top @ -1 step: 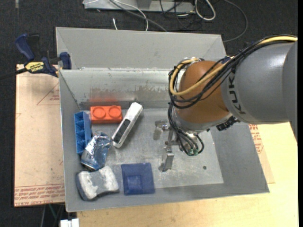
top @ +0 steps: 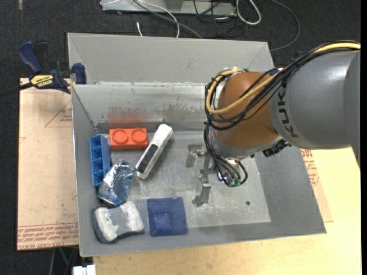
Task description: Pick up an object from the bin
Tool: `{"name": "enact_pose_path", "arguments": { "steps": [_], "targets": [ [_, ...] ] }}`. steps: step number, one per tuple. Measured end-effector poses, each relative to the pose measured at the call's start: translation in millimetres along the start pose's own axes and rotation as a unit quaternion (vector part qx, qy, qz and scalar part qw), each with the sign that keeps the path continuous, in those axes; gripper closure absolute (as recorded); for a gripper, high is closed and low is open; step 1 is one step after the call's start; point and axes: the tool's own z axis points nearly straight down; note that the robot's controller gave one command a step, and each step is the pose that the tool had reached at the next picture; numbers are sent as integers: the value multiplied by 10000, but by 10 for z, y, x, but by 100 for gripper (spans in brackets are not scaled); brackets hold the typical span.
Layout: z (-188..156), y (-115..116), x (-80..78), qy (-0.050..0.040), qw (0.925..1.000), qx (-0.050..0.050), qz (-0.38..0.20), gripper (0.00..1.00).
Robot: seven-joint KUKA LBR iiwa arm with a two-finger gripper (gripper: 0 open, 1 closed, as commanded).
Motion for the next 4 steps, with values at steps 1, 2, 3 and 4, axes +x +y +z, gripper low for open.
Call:
{"name": "enact_pose_path", "arguments": {
  "steps": [1, 2, 3, 4],
  "targets": [
    [757, 617, 422, -76, 9926, -16, -1212, 0],
    [103, 720, 310, -28, 9964, -2, -850, 0],
    [473, 898, 499, -52, 9916, -12, -1291, 0],
    [747, 895, 472, -139, 9967, -22, -796, 0]
  ]
}}
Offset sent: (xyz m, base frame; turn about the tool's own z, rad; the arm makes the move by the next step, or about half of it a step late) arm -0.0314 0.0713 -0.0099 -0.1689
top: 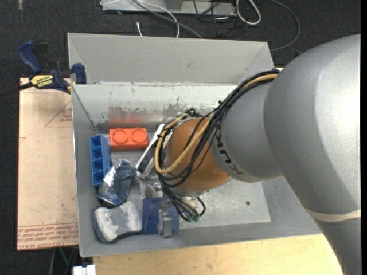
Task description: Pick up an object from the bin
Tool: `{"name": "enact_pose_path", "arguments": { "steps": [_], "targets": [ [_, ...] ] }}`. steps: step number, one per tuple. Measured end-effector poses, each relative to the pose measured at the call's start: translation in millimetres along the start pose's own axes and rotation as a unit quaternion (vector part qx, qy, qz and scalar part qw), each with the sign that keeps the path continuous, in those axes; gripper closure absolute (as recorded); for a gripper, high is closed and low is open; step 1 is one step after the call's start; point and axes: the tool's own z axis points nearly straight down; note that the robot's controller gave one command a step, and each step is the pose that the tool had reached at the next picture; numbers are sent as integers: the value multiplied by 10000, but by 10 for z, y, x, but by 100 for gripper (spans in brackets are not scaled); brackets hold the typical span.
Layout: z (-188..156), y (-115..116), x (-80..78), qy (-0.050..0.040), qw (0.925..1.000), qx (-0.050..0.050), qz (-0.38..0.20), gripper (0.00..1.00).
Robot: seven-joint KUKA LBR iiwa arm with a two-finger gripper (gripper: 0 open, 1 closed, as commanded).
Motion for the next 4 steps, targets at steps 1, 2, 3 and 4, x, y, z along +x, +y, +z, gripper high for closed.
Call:
{"name": "enact_pose_path", "arguments": {
  "steps": [1, 2, 3, 4],
  "targets": [
    [0, -57, 11, -28, 9999, -15, -115, 100],
    [0, -57, 11, -28, 9999, -15, -115, 100],
    [-126, -60, 28, 14, 9999, -9, -117, 100],
    [-366, -56, 26, 31, 9999, -9, -128, 100]
  ]
}}
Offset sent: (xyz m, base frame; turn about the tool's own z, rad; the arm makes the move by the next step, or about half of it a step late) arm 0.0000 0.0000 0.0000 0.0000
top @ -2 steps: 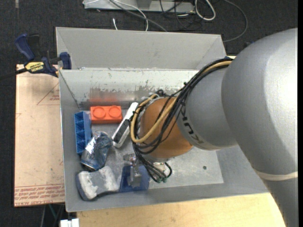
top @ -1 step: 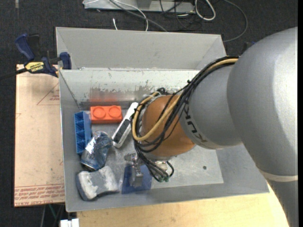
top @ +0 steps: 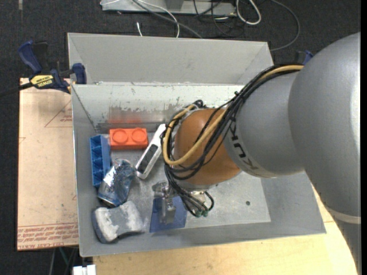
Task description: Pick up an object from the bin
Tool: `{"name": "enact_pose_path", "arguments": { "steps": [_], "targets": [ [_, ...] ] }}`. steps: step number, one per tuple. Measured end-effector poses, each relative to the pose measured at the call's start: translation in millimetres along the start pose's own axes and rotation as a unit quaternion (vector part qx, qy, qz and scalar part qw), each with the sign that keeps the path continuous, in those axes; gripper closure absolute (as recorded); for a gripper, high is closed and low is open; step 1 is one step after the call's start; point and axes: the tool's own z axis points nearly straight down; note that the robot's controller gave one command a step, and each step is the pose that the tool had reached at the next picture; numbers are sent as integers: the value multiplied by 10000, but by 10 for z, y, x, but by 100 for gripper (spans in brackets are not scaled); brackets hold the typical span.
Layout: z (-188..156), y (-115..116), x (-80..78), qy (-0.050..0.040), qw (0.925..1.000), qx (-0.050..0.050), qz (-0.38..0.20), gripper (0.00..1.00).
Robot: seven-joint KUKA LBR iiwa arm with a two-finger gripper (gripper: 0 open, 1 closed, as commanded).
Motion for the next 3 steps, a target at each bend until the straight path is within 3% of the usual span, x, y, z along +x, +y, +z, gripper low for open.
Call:
{"name": "enact_pose_path", "arguments": {
  "steps": [1, 3],
  "targets": [
    [-138, 4, -14, -20, 10000, -4, 4, 100],
    [-755, 12, -16, 4, 10000, -3, 4, 100]
  ]
}}
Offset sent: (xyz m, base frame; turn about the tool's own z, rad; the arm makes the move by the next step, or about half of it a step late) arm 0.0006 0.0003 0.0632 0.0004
